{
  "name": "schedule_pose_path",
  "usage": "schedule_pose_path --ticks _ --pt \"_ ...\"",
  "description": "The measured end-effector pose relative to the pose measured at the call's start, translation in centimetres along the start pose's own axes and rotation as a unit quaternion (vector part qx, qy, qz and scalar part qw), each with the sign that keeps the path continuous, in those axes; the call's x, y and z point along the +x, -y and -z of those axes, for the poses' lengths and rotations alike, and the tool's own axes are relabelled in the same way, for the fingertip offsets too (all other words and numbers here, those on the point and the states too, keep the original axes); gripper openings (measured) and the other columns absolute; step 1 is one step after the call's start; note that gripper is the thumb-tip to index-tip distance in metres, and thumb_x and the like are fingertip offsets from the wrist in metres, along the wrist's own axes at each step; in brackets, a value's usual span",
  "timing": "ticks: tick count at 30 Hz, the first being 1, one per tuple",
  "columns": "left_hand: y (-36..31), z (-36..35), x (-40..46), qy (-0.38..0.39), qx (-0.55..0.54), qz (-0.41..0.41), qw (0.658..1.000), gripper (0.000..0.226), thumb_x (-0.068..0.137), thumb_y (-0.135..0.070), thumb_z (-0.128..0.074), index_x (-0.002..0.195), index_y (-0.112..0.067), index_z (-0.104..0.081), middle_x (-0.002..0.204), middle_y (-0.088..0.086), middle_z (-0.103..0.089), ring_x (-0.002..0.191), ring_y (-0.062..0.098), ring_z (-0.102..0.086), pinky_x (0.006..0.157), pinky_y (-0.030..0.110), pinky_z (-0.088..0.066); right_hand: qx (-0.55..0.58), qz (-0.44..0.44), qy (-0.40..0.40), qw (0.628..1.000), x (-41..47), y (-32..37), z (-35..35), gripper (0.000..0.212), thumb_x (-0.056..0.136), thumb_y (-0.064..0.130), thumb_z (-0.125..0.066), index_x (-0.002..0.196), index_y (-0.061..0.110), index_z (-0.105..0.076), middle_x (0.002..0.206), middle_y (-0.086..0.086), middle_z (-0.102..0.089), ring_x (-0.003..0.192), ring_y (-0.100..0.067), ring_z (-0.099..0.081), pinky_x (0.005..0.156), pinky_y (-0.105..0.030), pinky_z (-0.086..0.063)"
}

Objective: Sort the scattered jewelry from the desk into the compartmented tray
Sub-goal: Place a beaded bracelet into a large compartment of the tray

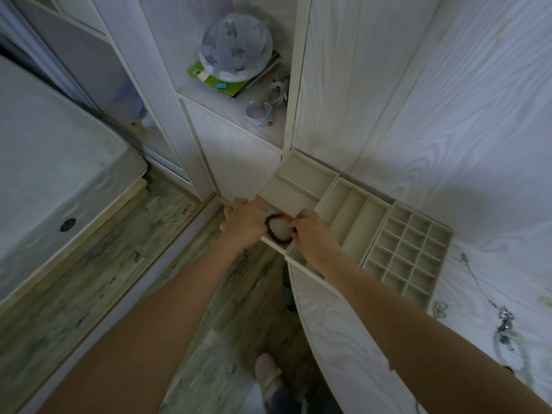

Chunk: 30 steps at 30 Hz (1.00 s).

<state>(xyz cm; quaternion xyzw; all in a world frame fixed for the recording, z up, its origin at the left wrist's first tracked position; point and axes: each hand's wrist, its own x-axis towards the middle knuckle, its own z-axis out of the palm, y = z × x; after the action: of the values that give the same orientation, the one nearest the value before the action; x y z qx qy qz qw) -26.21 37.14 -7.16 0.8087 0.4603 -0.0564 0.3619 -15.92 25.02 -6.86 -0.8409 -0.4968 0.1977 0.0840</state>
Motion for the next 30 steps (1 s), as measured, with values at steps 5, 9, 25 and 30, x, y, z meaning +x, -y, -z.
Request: schedule_pose_path --ticks 5,9,25,30 --pt "-0.4 0.3 -0.9 0.057 0.091 -0.055 0.993 0.079 0.072 -0.04 -0.073 0.14 -0.037 -0.032 0.149 0.011 -0.014 0.137 0.034 -0.01 0.111 0.051 -0.021 -0.005 0.034 0.044 0.998 -1.5 -0.1 0.0 0.06 0.088 0.042 -0.058 0.14 0.019 -0.039 0.141 -0.003 -0.035 0.13 -0.022 -0.031 0.106 -0.038 -0.034" --pt "0.0 0.0 -1.2 0.077 0.23 -0.148 0.959 0.097 0.064 -0.056 -0.075 0.145 -0.038 -0.024 0.158 0.005 0.0 0.144 0.028 0.002 0.114 0.052 -0.004 -0.036 0.041 0.047 0.997 -2.1 -0.8 -0.5 0.087 0.076 0.05 -0.069 0.146 0.02 -0.026 0.149 -0.003 -0.021 0.138 -0.022 -0.019 0.112 -0.039 -0.024" --pt "-0.3 -1.2 -1.9 0.114 0.262 -0.218 0.933 0.065 0.079 -0.052 -0.065 0.136 -0.027 -0.047 0.146 0.008 -0.034 0.129 0.026 -0.036 0.101 0.031 -0.026 -0.021 0.002 0.04 0.999 -2.3 -1.7 -0.6 0.099 0.071 0.048 -0.074 0.147 0.015 -0.019 0.151 -0.005 -0.014 0.139 -0.022 -0.019 0.11 -0.039 -0.031" --pt "-0.1 -1.1 -1.8 0.116 0.254 -0.233 0.932 0.055 0.079 -0.052 -0.064 0.128 -0.027 -0.055 0.126 0.004 -0.048 0.113 0.022 -0.047 0.082 0.027 -0.032 -0.024 0.005 0.031 0.999 -2.4 -1.7 -0.7 0.097 0.071 0.046 -0.074 0.146 0.015 -0.021 0.15 -0.004 -0.015 0.138 -0.022 -0.021 0.109 -0.038 -0.031"
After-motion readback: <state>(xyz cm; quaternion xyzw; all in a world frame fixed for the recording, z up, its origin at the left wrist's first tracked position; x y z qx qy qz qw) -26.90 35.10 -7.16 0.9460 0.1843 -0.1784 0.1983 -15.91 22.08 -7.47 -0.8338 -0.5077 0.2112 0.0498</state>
